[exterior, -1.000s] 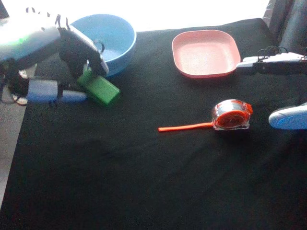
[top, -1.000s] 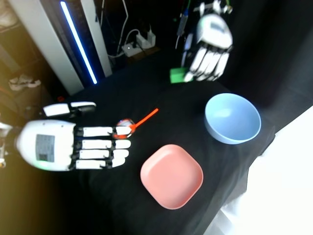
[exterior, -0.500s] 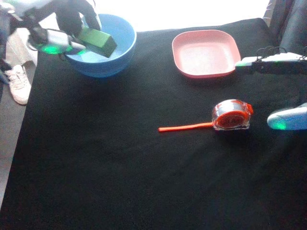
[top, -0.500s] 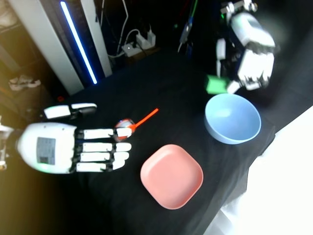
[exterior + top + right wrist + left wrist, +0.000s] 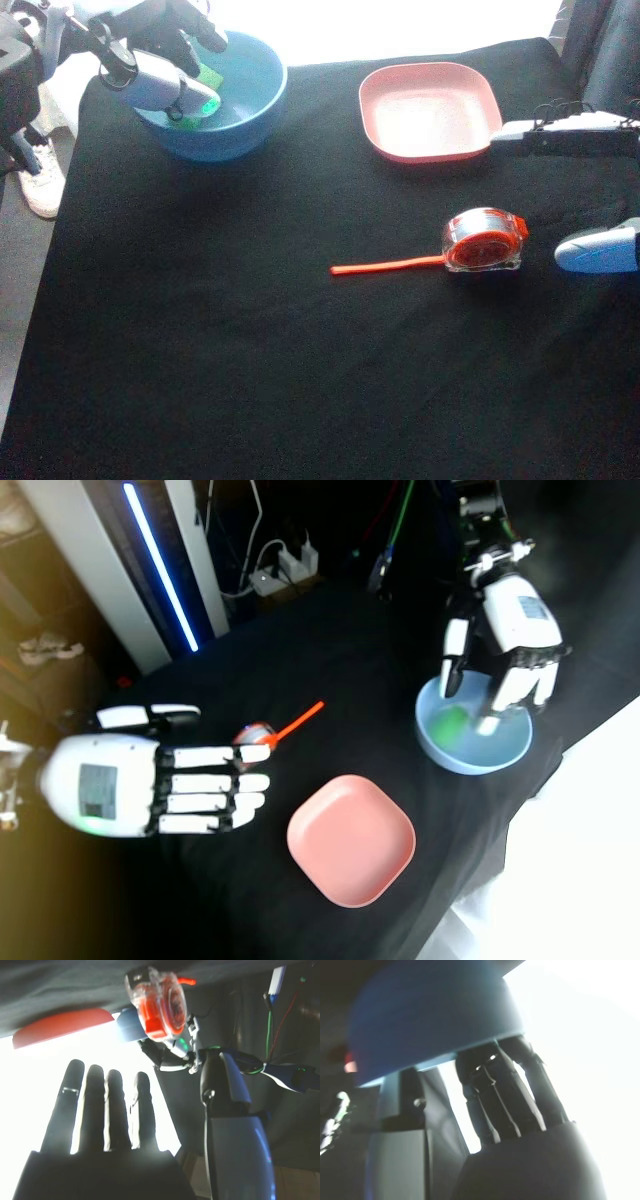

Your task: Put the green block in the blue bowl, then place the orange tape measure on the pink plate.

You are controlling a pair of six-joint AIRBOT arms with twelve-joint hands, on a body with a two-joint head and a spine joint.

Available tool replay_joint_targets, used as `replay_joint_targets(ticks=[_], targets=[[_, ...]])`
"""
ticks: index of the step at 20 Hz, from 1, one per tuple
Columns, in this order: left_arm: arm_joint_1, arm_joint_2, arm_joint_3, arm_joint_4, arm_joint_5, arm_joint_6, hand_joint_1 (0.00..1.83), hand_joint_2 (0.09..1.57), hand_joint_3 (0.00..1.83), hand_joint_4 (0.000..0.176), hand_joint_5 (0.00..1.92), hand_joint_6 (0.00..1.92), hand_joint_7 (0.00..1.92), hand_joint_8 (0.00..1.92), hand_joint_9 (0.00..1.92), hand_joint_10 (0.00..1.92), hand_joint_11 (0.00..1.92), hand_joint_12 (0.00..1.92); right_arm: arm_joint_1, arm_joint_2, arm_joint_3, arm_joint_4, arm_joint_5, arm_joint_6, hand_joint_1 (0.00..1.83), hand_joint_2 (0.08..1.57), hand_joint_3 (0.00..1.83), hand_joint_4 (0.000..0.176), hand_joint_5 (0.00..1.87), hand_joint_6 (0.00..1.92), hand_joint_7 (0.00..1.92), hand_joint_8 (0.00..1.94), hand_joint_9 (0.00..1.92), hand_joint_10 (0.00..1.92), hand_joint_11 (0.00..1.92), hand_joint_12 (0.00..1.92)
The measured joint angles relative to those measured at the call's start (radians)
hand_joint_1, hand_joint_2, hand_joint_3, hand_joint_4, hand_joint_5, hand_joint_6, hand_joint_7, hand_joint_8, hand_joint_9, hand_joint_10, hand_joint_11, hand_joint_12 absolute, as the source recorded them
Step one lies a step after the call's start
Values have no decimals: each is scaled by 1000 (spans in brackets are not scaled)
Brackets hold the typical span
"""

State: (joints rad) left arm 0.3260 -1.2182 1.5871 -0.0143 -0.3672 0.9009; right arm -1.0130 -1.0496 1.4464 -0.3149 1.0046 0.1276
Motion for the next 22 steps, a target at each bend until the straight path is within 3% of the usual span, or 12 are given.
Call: replay_joint_targets(ticks=[3,4,5,8,11,12,13,14,16,19,21,22], targets=[[0,60,-93,54,-50,0,772,967,0,49,469,0,687,0,541,391,172,1369,0,-2,0,3,0,0,843,1039,0,29,344,3,209,1,204,1,0,662],[5,107,-157,87,-116,0,698,966,0,82,425,2,539,1,513,95,110,1145,0,-2,0,3,0,0,826,1036,0,75,329,0,212,1,206,1,0,656],[12,132,-186,101,-158,-1,698,966,0,82,425,2,539,1,513,95,110,1145,0,-2,0,3,0,0,826,1036,0,75,329,0,212,1,206,1,0,656],[125,226,-299,94,-363,-2,752,956,0,107,435,0,461,0,475,3,79,1017,0,-2,0,3,0,1,807,1008,0,128,318,1,204,0,217,3,0,711],[250,289,-375,69,-477,-32,831,941,0,78,402,0,446,0,418,0,0,958,0,-6,4,-2,0,1,844,961,0,72,356,1,250,1,329,13,78,1032],[282,302,-393,64,-513,-50,845,932,0,74,403,0,424,0,396,0,0,984,0,-8,4,-3,1,1,900,962,0,71,347,0,250,0,312,2,15,1066],[335,316,-421,50,-562,-56,895,893,0,115,397,1,417,0,379,1,0,1009,0,-12,4,-4,1,1,988,985,3,95,315,1,250,2,265,1,0,910],[375,322,-441,42,-587,-60,895,893,0,115,397,1,417,0,379,1,0,1009,0,-16,4,-6,0,1,988,985,3,95,315,1,250,2,265,1,0,910],[466,326,-482,31,-622,-78,881,906,2,46,432,3,404,2,339,2,0,779,3,-24,5,-22,-1,0,1020,959,0,132,334,4,313,6,342,15,27,1033],[520,327,-497,8,-664,-106,847,894,0,31,447,0,421,0,382,3,20,972,26,-34,5,-47,-8,1,988,975,4,131,332,2,337,12,412,36,122,1073],[537,332,-504,-21,-693,-109,789,904,0,26,431,2,399,3,311,2,0,819,37,-44,12,-55,-11,1,1042,962,0,102,401,0,385,1,479,8,239,914],[543,332,-504,-27,-698,-110,779,899,0,24,441,5,417,9,328,8,0,812,44,-46,13,-67,-16,1,1025,966,0,117,412,0,395,0,567,15,347,935]])
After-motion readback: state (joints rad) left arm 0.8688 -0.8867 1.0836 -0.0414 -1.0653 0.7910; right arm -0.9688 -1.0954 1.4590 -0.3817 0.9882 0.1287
